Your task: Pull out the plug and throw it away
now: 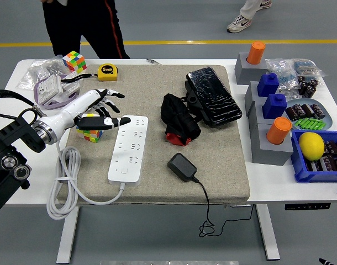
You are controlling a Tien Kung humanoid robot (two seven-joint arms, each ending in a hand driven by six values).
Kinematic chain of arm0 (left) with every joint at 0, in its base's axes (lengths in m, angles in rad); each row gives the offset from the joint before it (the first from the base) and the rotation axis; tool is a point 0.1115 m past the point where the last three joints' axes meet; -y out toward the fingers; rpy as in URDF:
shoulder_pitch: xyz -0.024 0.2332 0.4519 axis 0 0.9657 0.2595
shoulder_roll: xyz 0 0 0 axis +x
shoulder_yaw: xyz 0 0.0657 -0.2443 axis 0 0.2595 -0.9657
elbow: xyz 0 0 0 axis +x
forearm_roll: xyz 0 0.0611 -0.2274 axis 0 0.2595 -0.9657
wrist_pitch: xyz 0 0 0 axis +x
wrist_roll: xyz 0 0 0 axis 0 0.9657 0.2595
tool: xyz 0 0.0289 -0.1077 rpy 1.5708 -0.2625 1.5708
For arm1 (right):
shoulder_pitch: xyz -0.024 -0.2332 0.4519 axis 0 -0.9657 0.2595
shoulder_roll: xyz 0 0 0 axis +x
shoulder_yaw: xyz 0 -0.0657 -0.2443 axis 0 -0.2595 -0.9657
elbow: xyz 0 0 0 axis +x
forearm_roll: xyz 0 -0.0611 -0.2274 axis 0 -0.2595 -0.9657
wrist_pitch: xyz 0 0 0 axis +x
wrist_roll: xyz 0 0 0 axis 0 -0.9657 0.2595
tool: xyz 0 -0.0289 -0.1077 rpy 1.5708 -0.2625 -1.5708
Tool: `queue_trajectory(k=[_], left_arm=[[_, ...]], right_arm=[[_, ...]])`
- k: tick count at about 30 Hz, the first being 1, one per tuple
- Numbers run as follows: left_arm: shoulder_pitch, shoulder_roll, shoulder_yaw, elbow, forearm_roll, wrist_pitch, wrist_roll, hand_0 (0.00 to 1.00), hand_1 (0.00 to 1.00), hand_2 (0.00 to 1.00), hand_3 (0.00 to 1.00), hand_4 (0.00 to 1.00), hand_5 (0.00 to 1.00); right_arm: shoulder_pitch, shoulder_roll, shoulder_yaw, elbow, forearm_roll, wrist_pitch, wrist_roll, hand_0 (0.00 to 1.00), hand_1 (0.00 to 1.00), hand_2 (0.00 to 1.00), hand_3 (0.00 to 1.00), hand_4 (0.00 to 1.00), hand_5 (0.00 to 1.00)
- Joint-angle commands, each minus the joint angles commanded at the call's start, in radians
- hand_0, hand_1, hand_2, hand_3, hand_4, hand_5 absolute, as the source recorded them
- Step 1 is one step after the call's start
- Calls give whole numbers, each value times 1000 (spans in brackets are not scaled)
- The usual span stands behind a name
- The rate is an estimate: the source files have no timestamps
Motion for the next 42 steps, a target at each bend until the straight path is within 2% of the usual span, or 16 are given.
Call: queue_trajectory(k=[2, 3, 9, 24, 28, 34, 42], left_arm=[[1, -2, -3, 5, -4, -11, 11, 826, 887, 858, 883, 998, 676], [2, -2, -3, 6, -5, -16, 15, 911, 960, 911, 917, 998, 760], [10, -7, -25, 5, -12, -21, 16, 911, 960, 911, 917, 998, 760], [32, -14, -125, 3, -21, -22, -4, 885, 871, 846, 900, 998, 799], [41, -12, -135, 0, -19, -22, -3, 879, 860, 838, 894, 998, 800], [60, -24, -159, -5, -14, -26, 6, 871, 858, 837, 889, 998, 806], [65, -17, -165, -14, -10, -30, 11, 867, 853, 834, 885, 998, 806]], right_arm=[[0, 1, 0, 0, 1, 0, 0, 638, 676, 683, 596, 998, 469], [1, 1, 0, 0, 1, 0, 0, 638, 676, 683, 596, 998, 470], [-2, 0, 0, 0, 0, 0, 0, 638, 676, 683, 596, 998, 470], [12, 0, -27, 1, 13, 2, -2, 639, 677, 683, 596, 998, 470], [12, -5, -32, 0, 11, -1, -3, 638, 676, 683, 597, 998, 471], [3, -4, -35, 4, 14, -1, -2, 638, 676, 683, 597, 998, 471], [-2, 2, -26, 4, 11, 0, -3, 638, 676, 683, 597, 998, 471]])
